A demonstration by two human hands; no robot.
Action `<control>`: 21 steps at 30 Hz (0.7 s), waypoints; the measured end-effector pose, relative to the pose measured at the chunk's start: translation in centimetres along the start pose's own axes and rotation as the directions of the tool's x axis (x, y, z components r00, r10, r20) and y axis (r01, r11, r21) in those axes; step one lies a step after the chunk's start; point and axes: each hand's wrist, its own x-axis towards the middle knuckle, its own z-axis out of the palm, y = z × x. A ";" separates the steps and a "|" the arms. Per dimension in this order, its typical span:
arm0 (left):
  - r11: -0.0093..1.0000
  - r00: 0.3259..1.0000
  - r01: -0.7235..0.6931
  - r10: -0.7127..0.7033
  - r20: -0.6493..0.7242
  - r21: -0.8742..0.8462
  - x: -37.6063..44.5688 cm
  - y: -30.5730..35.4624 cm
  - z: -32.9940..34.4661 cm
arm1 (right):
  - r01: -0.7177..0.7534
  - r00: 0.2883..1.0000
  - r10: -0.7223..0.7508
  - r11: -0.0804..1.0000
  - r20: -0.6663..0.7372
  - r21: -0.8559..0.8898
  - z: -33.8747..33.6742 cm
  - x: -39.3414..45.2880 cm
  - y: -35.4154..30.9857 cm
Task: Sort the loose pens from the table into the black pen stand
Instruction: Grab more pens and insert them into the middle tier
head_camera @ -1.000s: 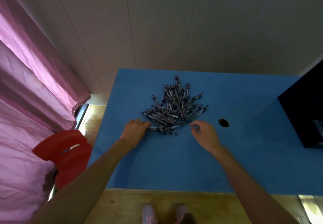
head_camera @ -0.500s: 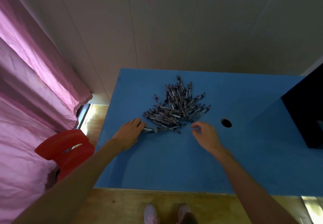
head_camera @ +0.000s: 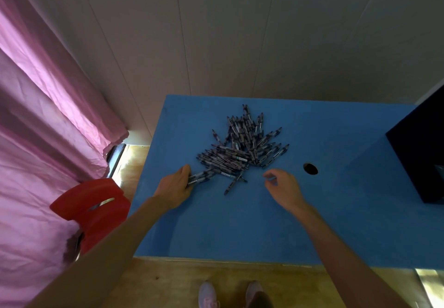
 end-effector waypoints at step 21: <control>0.839 0.963 0.266 -0.257 0.086 -0.474 3.4 11.0 0.9 | -0.013 1.000 0.013 1.000 -0.014 -0.006 -1.1 0.2 0.4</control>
